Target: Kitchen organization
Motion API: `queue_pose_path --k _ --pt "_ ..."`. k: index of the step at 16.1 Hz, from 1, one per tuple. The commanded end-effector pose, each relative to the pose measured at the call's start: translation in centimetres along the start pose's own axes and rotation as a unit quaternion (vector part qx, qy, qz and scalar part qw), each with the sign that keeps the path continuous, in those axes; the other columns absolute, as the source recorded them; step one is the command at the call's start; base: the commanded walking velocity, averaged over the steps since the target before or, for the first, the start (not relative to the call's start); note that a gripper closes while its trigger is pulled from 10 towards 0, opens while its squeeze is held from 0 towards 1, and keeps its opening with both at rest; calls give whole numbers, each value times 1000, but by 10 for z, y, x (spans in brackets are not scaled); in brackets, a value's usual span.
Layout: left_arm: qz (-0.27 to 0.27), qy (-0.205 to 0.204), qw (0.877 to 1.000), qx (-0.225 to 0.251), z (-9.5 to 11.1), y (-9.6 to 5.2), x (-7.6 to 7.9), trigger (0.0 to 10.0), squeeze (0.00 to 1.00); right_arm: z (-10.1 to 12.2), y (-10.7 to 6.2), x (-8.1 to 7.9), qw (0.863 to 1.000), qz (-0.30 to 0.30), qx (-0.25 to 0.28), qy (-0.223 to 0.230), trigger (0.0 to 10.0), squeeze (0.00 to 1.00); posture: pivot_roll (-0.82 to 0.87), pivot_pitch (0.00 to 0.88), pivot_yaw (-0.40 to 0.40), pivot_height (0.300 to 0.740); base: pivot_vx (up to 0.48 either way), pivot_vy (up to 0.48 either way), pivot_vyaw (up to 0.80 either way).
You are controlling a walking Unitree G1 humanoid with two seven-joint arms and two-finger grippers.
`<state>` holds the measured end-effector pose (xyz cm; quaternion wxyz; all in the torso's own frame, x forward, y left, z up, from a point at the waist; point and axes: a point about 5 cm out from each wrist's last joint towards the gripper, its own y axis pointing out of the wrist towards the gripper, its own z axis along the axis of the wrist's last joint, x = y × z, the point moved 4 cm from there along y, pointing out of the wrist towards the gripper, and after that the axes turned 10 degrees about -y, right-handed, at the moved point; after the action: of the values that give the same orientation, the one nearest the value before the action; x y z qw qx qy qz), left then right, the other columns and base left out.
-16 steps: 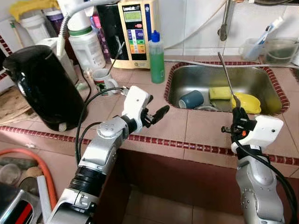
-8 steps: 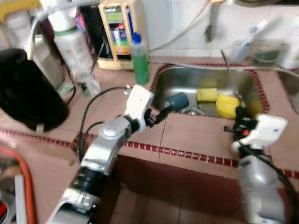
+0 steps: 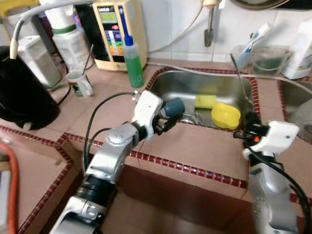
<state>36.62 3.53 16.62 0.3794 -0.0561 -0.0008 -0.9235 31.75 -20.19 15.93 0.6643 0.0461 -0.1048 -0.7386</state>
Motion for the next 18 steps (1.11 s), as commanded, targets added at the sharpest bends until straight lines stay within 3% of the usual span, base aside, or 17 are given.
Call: queue_pose_path --k 1,11,14,18 --pt "-9 0 1000 -1 1 -2 1 10000 0 4 0 0 1000 -2 6 2 10000 0 -168 26 146 740 0 0 0" --pt "-15 -6 1000 -5 1 -2 2 10000 0 3 -1 2 1000 -8 2 4 10000 0 -168 42 151 740 357 0 0" --pt "-10 -17 1000 -15 -2 -2 2 10000 0 0 -1 3 1000 -13 -10 7 10000 0 -167 44 149 740 0 0 0" --pt "-52 -17 998 -43 -5 -7 15 10000 0 -10 3 6 999 -7 -44 -14 10000 0 -166 45 148 740 0 0 0"
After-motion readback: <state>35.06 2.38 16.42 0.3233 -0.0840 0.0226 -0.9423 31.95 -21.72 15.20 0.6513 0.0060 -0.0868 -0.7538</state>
